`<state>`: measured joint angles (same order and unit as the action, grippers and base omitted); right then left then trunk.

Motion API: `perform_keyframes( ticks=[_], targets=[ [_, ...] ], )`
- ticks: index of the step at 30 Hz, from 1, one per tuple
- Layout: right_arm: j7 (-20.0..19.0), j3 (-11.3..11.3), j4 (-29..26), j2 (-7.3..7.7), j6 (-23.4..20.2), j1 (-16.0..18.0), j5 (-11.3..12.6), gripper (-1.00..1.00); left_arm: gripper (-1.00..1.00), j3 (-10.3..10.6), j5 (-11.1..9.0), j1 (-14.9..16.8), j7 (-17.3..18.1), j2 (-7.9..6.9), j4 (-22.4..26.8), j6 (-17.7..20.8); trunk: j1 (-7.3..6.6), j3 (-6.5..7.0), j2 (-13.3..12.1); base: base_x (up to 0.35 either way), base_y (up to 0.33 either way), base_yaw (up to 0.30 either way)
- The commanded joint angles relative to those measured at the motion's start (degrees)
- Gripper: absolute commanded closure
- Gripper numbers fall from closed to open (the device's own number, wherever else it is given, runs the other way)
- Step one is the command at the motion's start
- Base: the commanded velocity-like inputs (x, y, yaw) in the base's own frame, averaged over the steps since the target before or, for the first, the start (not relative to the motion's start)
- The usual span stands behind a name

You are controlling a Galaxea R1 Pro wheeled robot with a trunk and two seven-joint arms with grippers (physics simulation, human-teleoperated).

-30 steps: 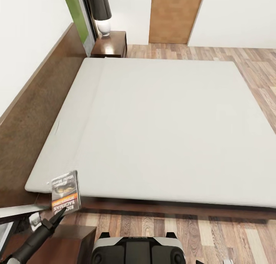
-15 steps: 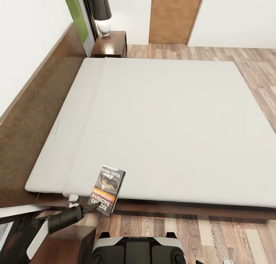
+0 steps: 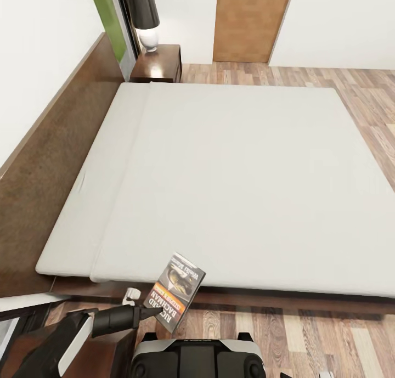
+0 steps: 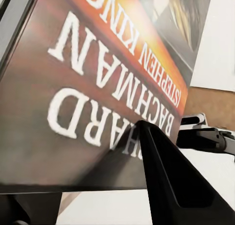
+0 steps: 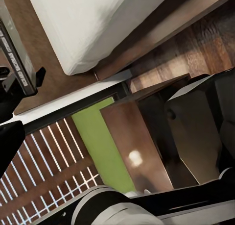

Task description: In the bedroom, move the book from the bed onto either nightstand, and place the two sandals side by side next to the bed.

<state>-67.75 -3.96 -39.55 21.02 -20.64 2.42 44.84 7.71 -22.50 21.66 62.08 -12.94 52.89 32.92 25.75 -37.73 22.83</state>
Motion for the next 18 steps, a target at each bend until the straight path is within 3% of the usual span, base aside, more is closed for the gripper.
perform_keyframes(
  ticks=[1,6,18],
  targets=[
    [0.0,-0.3,0.0,0.07,-0.5,0.0,0.6,-1.0,1.0,0.2,-0.4,0.0,-0.3,-0.03,0.1,0.4,0.03,-0.06,0.1,0.0,0.0,0.0],
    [0.0,-0.3,0.0,0.08,-0.5,0.0,0.6,-1.0,1.0,0.3,-0.4,0.0,-0.6,0.02,0.2,0.4,0.03,-0.06,0.1,0.0,-0.014,0.0],
    [0.0,-0.3,0.0,0.03,-0.5,0.0,0.6,-1.0,1.0,0.0,-0.4,0.0,-0.6,0.02,0.1,0.4,0.03,-0.06,0.1,-0.006,-0.142,0.0]
  ],
)
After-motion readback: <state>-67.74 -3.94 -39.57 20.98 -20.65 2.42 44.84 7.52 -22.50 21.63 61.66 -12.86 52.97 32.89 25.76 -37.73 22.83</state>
